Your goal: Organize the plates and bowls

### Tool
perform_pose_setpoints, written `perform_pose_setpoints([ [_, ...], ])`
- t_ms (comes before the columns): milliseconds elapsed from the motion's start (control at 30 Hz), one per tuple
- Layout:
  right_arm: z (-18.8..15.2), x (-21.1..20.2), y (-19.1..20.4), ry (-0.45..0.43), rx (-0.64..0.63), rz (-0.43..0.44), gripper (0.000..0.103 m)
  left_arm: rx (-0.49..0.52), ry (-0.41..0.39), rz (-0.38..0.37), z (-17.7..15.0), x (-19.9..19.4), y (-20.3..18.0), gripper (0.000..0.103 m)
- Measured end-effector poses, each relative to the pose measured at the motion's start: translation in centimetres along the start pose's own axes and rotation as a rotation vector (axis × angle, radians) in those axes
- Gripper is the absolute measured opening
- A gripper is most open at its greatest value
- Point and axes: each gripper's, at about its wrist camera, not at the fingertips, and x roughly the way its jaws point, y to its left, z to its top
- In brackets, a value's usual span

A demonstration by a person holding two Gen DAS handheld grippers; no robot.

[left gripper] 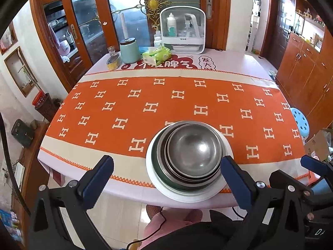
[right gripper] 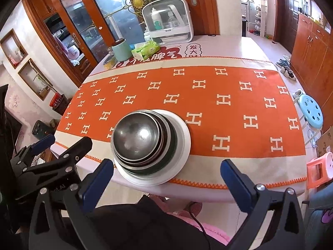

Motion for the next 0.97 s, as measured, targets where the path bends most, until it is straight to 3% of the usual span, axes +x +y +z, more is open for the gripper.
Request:
perform_pose_setpoints([
  [967,1.3,1.0,0.5,0.006,-0.007,0.011,0.103,-0.003,-0.017,0.025,1.4,0.6,0.5,0.102],
])
